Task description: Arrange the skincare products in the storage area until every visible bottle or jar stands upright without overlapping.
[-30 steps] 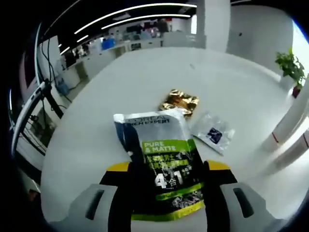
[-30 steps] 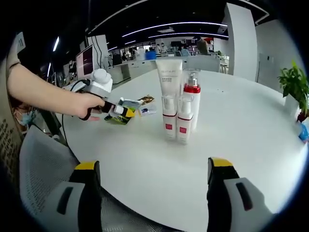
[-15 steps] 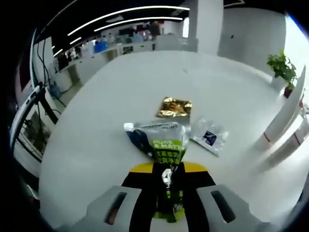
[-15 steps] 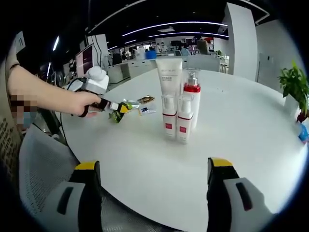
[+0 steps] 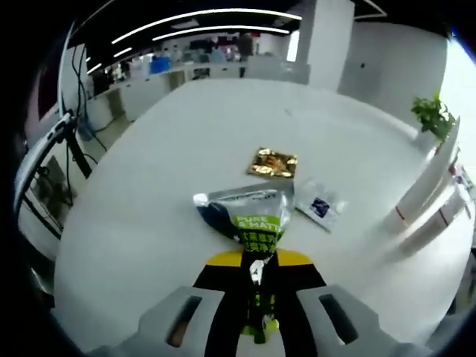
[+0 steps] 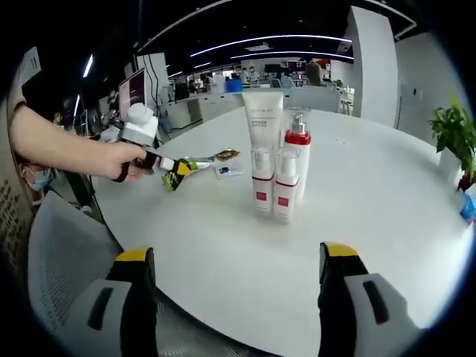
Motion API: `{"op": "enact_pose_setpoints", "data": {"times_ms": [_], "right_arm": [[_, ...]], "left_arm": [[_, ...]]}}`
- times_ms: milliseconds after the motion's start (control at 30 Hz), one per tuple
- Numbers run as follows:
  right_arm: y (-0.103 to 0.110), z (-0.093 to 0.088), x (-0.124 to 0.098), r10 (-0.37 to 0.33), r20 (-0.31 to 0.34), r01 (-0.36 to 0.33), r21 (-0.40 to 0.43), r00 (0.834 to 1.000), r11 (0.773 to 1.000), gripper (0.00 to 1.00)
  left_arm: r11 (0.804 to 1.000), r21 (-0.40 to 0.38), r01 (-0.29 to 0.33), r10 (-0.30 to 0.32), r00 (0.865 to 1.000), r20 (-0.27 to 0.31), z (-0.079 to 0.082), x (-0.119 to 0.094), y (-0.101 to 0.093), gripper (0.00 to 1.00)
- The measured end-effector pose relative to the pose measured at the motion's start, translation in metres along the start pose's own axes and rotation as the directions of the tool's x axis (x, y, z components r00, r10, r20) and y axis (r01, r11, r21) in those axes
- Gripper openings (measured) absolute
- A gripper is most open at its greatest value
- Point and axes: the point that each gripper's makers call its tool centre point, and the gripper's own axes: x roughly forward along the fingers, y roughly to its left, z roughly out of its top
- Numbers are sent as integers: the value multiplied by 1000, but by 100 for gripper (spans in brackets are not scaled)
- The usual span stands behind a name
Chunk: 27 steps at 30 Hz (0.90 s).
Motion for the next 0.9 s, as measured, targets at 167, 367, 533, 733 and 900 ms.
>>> {"op": "enact_pose_setpoints", "data": {"times_ms": [167, 367, 533, 733, 900], "right_arm": [[2, 1, 0, 6, 1, -6, -7, 1000, 1000, 91], [5, 2, 0, 17, 4, -17, -20, 1000, 1000, 90], [7, 2, 0, 26, 8, -26, -27, 1000, 999, 89], [10, 4, -1, 40, 15, -39, -32, 999, 999, 89], [13, 4, 0, 54, 17, -54, -43, 998, 998, 88]], "left_arm": [[999, -17, 39, -39, 999, 21, 3, -10, -8, 9], [996, -35, 82, -81, 996, 43, 4, -22, -17, 9], [991, -29, 134, -131, 989, 73, 9, -30, -26, 9], [985, 8, 175, -174, 977, 120, 19, -48, -39, 9], [979, 28, 201, -203, 968, 145, 24, -60, -43, 9]]}}
